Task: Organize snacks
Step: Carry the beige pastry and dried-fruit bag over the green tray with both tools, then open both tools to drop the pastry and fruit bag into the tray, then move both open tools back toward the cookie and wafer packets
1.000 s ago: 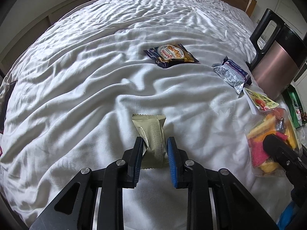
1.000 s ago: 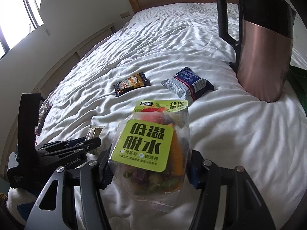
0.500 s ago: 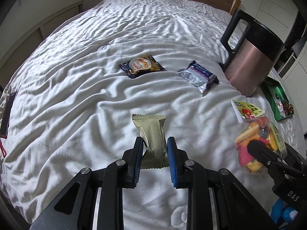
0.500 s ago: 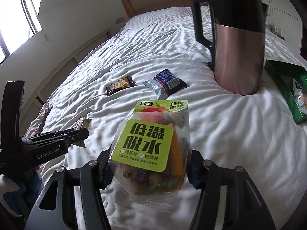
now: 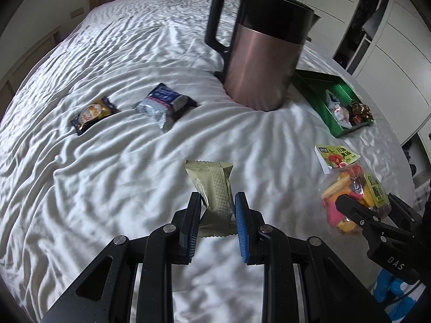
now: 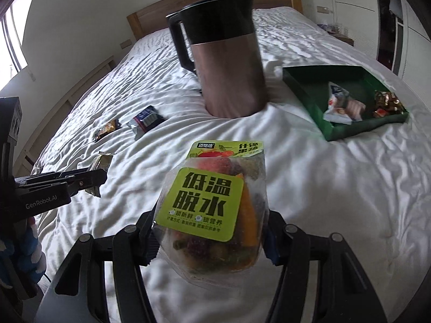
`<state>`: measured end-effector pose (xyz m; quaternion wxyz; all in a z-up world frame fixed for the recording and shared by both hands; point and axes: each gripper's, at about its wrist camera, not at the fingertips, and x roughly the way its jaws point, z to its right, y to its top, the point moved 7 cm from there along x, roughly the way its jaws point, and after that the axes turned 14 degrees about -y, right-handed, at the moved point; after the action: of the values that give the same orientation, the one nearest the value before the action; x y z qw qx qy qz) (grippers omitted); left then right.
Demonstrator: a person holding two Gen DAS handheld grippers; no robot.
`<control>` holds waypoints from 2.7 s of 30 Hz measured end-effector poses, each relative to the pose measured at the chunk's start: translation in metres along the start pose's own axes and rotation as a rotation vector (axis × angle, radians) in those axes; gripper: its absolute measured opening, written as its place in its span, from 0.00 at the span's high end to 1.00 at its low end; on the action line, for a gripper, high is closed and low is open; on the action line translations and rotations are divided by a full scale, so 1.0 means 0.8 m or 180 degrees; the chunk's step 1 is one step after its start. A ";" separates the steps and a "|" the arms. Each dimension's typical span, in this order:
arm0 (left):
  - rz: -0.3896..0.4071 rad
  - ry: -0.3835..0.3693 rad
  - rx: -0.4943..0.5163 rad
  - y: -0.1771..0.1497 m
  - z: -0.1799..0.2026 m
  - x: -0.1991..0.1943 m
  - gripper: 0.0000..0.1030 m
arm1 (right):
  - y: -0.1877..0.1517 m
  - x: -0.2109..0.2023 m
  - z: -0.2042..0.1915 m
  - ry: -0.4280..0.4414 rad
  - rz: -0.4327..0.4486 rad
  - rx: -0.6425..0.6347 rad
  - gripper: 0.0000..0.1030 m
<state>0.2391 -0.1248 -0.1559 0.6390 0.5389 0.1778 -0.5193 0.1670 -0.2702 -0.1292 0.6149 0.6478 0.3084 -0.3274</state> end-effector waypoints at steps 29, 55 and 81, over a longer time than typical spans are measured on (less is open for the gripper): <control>0.0003 -0.0643 0.0774 0.243 0.278 0.236 0.79 | 0.183 0.084 0.284 -0.1140 0.0480 0.0356 0.66; -0.0197 -0.0364 0.0711 0.238 0.257 0.332 0.64 | 0.195 0.182 0.317 -0.1588 0.0294 -0.0333 0.37; 0.0837 0.0023 0.0887 0.209 0.201 -0.116 0.53 | 0.254 -0.247 0.203 -0.1329 0.1513 -0.0057 0.26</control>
<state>0.2915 -0.2411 0.0587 0.6200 0.6426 0.0345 -0.4490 0.2050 -0.4426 0.1456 0.7299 0.6151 0.0184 -0.2977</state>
